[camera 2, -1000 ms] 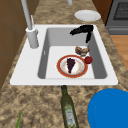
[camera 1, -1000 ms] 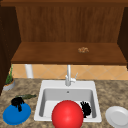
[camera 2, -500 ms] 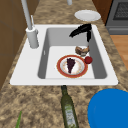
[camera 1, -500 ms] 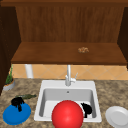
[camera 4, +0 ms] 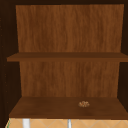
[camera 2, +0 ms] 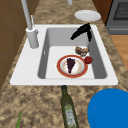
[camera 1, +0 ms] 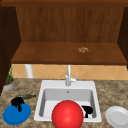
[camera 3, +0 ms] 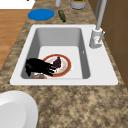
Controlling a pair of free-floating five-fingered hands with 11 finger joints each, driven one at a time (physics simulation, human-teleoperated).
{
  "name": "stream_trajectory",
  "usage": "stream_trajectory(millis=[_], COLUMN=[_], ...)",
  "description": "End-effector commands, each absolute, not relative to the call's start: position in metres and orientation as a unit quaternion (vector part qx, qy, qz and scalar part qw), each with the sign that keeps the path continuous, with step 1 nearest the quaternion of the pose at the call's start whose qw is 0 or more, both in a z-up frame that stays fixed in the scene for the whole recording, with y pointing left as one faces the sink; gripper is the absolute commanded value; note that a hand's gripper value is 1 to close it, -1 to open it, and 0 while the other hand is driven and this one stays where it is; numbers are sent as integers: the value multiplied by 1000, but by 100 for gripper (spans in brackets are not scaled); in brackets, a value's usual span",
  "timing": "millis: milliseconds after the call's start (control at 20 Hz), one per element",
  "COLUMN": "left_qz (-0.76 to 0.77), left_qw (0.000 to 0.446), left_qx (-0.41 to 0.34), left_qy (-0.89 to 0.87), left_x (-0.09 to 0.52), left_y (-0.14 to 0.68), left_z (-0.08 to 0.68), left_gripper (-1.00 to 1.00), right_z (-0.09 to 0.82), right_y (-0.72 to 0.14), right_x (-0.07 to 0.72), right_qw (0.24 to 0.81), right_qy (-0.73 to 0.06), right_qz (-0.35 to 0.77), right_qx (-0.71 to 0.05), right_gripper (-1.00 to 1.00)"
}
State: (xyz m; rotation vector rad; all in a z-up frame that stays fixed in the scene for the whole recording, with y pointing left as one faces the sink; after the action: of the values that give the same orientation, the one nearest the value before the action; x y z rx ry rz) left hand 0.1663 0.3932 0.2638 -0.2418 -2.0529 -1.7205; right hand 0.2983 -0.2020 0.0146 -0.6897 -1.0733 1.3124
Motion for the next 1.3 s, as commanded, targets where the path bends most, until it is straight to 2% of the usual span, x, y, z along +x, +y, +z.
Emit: stream_trajectory(millis=[0,450,650,850,1250], left_qz=[-623,-623,-623,-623,-623], left_qw=[224,224,224,224,224], left_qx=[-88,-88,-88,-88,-88], left_qy=[-744,-744,-744,-744,-744], left_x=[166,166,166,166,166], left_y=[393,393,393,393,393], left_z=[264,264,264,264,264], left_gripper=[0,0,0,0,0], right_z=[10,11,13,-7,10], right_y=[-207,-206,-204,-204,-204], right_x=[298,303,302,292,294], right_qw=[629,669,688,677,712], right_qy=[-425,-403,-388,-393,-359], right_qz=[596,588,571,564,552], right_qx=[-262,-212,-225,-262,-244], right_gripper=[-100,-100,-100,-100,-100])
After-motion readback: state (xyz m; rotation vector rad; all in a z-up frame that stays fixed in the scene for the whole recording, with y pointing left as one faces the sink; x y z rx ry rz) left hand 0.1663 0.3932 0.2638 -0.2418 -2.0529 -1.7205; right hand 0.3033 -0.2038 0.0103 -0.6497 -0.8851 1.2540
